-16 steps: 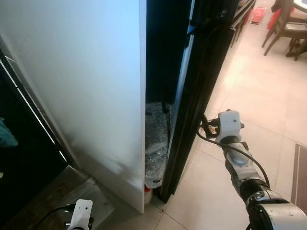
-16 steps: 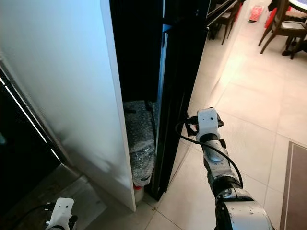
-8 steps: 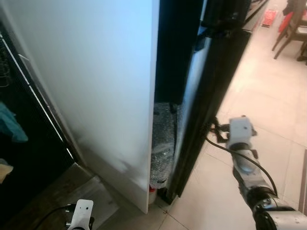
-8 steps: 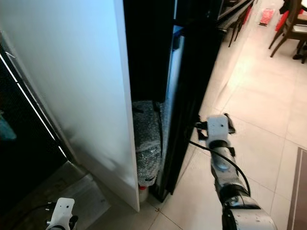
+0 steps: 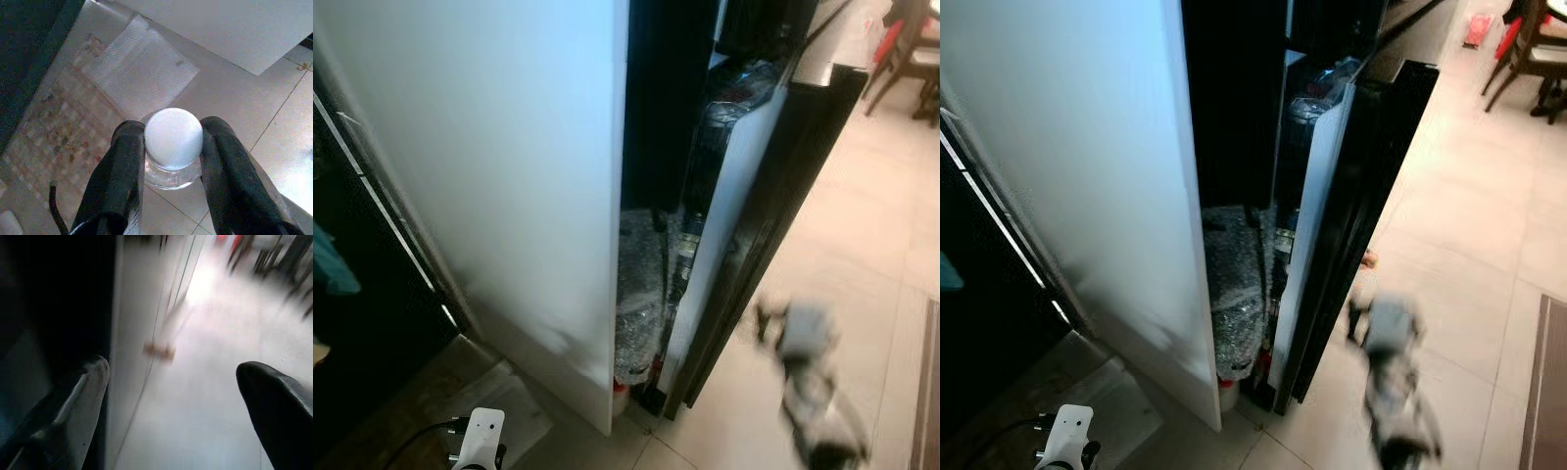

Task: Restocking fridge

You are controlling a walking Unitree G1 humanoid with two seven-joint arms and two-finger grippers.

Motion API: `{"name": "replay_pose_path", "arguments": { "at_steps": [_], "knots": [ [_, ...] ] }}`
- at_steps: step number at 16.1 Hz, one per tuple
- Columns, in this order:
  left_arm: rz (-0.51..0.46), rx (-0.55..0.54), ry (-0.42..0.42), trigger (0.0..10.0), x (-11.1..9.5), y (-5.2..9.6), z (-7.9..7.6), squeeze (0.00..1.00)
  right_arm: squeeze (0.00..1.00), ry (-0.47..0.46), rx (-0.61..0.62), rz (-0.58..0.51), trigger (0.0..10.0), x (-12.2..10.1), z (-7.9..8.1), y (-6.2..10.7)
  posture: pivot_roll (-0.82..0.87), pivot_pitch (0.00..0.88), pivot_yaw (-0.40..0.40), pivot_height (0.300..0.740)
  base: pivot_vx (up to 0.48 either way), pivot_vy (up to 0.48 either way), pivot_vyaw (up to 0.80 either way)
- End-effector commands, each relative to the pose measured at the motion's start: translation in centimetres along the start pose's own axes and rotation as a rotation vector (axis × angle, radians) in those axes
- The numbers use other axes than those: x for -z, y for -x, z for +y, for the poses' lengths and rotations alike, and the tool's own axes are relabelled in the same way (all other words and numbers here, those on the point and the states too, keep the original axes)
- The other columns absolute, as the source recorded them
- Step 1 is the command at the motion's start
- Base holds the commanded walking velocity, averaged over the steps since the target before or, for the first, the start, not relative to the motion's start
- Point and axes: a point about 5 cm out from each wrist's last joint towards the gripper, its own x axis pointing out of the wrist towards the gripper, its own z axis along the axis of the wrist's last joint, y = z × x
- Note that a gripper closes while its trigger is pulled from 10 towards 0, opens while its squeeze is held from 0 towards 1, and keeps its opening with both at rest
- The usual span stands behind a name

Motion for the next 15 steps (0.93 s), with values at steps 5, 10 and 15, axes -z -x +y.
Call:
{"name": "replay_pose_path", "arguments": {
  "at_steps": [5, 10, 15],
  "knots": [
    [0.009, 0.008, -0.010, 10.0, 0.4, 0.1, -0.2, 0.00, 0.00, 0.068, -0.120, 0.392, 10.0, 7.4, 0.4, 3.8, -0.09, 0.000, -0.021, 0.740, 0.000, 0.000, 0.00],
    [0.006, 0.010, -0.015, 10.0, 0.3, 0.1, -0.2, 0.00, 0.00, 0.060, -0.402, 0.478, 10.0, 7.9, 2.5, 4.4, -0.08, 0.000, -0.024, 0.740, 0.000, 0.000, 0.00],
    [0.003, 0.008, -0.023, 10.0, 0.3, 0.1, -0.2, 0.00, 0.00, 0.036, -0.534, 0.355, 10.0, 5.4, 3.2, 2.9, -0.08, 0.000, -0.023, 0.740, 0.000, 0.000, 0.00]
  ]
}}
